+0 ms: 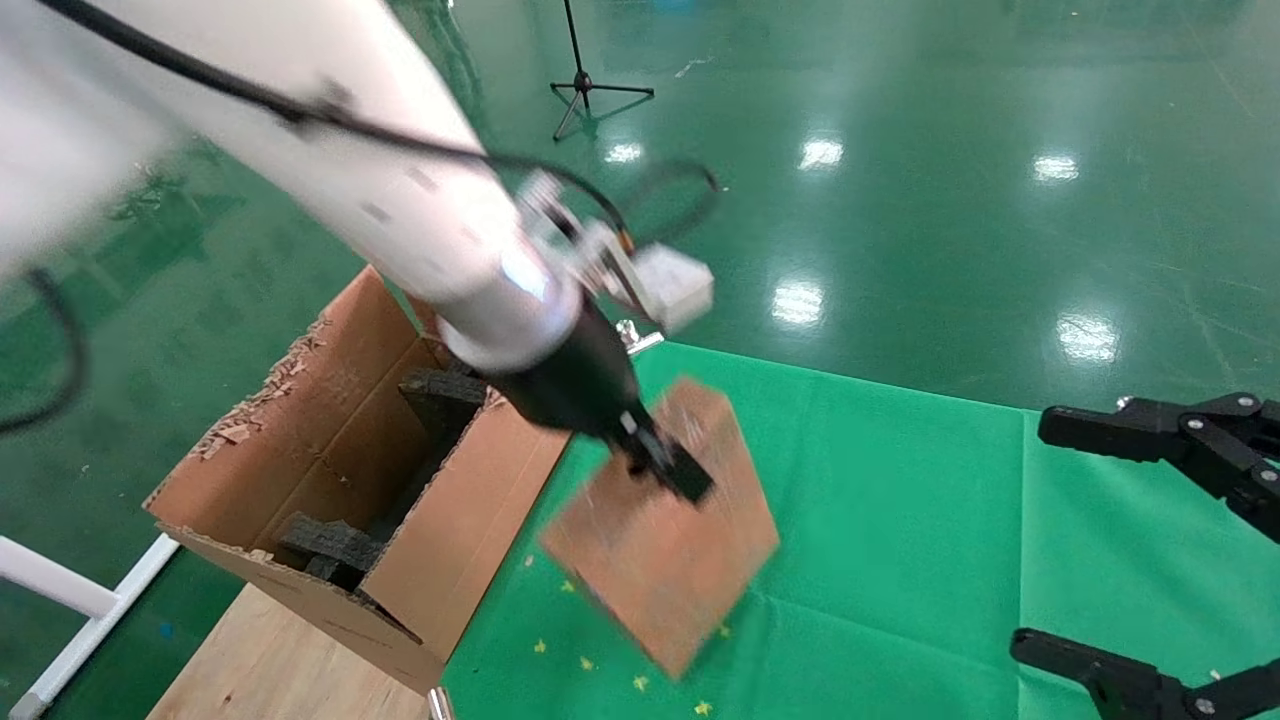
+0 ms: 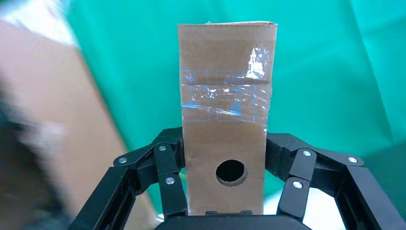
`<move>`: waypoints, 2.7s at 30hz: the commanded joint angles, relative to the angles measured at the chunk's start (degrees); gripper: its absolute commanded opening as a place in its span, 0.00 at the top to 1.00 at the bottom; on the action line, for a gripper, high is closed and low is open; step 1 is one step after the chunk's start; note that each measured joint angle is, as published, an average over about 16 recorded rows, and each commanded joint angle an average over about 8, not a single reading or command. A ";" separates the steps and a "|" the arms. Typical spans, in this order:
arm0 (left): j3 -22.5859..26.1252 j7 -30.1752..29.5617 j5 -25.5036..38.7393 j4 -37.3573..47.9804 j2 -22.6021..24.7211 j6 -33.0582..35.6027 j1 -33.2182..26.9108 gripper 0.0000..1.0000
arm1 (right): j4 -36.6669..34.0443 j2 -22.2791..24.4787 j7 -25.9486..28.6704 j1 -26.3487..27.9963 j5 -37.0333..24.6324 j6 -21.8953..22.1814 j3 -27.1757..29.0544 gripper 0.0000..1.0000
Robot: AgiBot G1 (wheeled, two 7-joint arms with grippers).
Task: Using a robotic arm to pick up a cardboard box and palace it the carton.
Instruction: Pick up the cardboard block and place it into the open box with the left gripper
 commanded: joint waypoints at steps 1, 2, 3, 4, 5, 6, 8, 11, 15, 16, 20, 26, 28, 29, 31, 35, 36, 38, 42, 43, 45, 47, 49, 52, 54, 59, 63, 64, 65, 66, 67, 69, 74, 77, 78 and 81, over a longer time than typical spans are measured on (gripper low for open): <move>-0.82 2.86 -0.06 -0.22 -2.59 -0.36 -1.68 1.00 | 0.00 0.00 0.00 0.00 0.00 0.00 -0.01 0.00; -1.51 4.93 -0.10 -0.05 -4.41 -0.45 -2.90 1.00 | -0.01 0.00 -0.01 0.01 0.01 0.00 -0.01 0.00; -2.20 7.17 -0.01 0.18 -6.21 -0.51 -4.21 1.00 | -0.01 0.00 -0.01 0.01 0.01 0.00 -0.02 0.00; -2.85 9.42 0.17 0.53 -7.95 -0.50 -5.55 1.00 | -0.01 0.01 -0.01 0.01 0.01 0.00 -0.02 0.00; -3.46 11.65 0.37 1.05 -9.57 -0.40 -6.91 1.00 | -0.01 0.01 -0.01 0.01 0.01 0.00 -0.02 0.00; -4.00 13.86 0.71 1.70 -11.03 -0.24 -8.27 1.00 | -0.01 0.01 -0.01 0.01 0.02 0.01 -0.03 0.00; -4.85 18.00 1.61 3.74 -13.36 0.32 -10.93 1.00 | -0.01 0.01 -0.02 0.01 0.02 0.01 -0.04 0.00; -5.52 23.88 3.52 8.34 -15.55 1.44 -14.75 1.00 | -0.01 0.02 -0.02 0.02 0.03 0.01 -0.05 0.00; -4.92 31.07 7.21 16.09 -16.70 2.37 -18.32 1.00 | -0.01 0.02 -0.03 0.02 0.04 0.02 -0.06 0.00; -4.53 32.78 8.19 18.07 -16.83 2.44 -18.75 1.00 | -0.01 0.02 -0.03 0.02 0.04 0.02 -0.07 0.00; -2.45 39.23 10.66 26.00 -17.18 2.67 -18.07 1.00 | -0.01 0.03 -0.04 0.02 0.05 0.03 -0.08 0.00; 0.00 47.69 9.60 38.92 -16.69 2.73 -13.16 1.00 | -0.01 0.04 -0.05 0.03 0.07 0.04 -0.10 0.00; 0.64 50.19 9.26 43.25 -15.92 2.23 -11.29 1.00 | -0.01 0.04 -0.06 0.03 0.07 0.04 -0.11 0.00; 0.92 51.34 9.19 45.30 -15.45 1.83 -10.40 1.00 | -0.01 0.04 -0.06 0.03 0.07 0.04 -0.11 0.00; 1.48 53.45 9.42 49.17 -14.40 0.66 -8.70 1.00 | -0.01 0.05 -0.06 0.03 0.08 0.04 -0.12 0.00; 2.07 57.03 9.99 56.03 -12.13 -3.10 -5.80 1.00 | -0.01 0.05 -0.07 0.03 0.09 0.05 -0.13 0.00; 2.04 57.82 9.97 57.52 -11.62 -4.27 -5.22 1.00 | -0.01 0.05 -0.07 0.04 0.09 0.05 -0.14 0.00; 1.89 59.31 9.89 60.30 -10.60 -7.22 -4.08 1.00 | -0.01 0.06 -0.07 0.04 0.10 0.05 -0.14 0.00; 1.40 61.52 9.64 64.52 -8.81 -14.39 -1.91 1.00 | -0.01 0.06 -0.08 0.04 0.10 0.06 -0.16 0.00; 1.30 61.92 9.61 65.39 -8.40 -16.28 -1.29 1.00 | -0.01 0.06 -0.08 0.04 0.11 0.06 -0.16 0.00; 1.15 62.51 9.58 66.91 -7.68 -19.61 -0.10 1.00 | -0.01 0.06 -0.08 0.04 0.11 0.06 -0.17 0.00; 1.02 62.96 9.47 68.20 -7.09 -21.88 0.99 1.00 | -0.01 0.07 -0.09 0.04 0.12 0.07 -0.17 0.00; 0.87 63.36 9.24 69.34 -6.64 -22.93 1.88 1.00 | -0.01 0.07 -0.09 0.04 0.12 0.07 -0.18 0.00; 0.60 63.97 8.72 70.70 -6.21 -22.28 2.77 1.00 | -0.01 0.07 -0.10 0.05 0.13 0.07 -0.19 0.00; 0.44 64.47 8.36 71.37 -6.04 -20.83 3.19 1.00 | -0.01 0.08 -0.10 0.05 0.13 0.08 -0.20 0.00; 0.24 65.82 7.78 72.64 -5.86 -16.47 4.12 1.00 | -0.01 0.08 -0.11 0.05 0.14 0.08 -0.21 0.00; 0.31 66.28 7.76 73.67 -5.74 -14.84 5.12 1.00 | -0.01 0.09 -0.11 0.05 0.15 0.09 -0.22 0.00; 0.36 66.24 7.82 73.94 -5.68 -14.84 5.40 1.00 | -0.01 0.09 -0.11 0.06 0.15 0.09 -0.23 0.00; 0.43 66.16 7.91 74.22 -5.62 -14.99 5.71 1.00 | -0.01 0.09 -0.12 0.06 0.15 0.09 -0.23 0.00; 0.50 66.04 8.01 74.49 -5.55 -15.27 6.05 1.00 | -0.01 0.09 -0.12 0.06 0.16 0.09 -0.23 0.00; 0.58 65.89 8.12 74.74 -5.47 -15.67 6.38 1.00 | -0.01 0.09 -0.12 0.06 0.16 0.09 -0.24 0.00; 0.76 65.55 8.39 75.20 -5.29 -16.78 7.05 1.00 | -0.01 0.10 -0.12 0.06 0.16 0.10 -0.24 0.00; 1.13 64.85 8.94 75.90 -4.85 -20.01 8.41 1.00 | -0.01 0.10 -0.13 0.06 0.17 0.10 -0.26 0.00; 1.22 64.57 9.08 76.12 -4.63 -21.46 9.04 1.00 | -0.01 0.11 -0.13 0.06 0.18 0.11 -0.27 0.00; 1.23 64.50 9.09 76.17 -4.57 -21.81 9.24 1.00 | -0.01 0.11 -0.14 0.06 0.18 0.11 -0.27 0.00; 1.21 64.32 9.06 76.30 -4.37 -22.58 9.86 1.00 | -0.01 0.11 -0.14 0.07 0.19 0.11 -0.28 0.00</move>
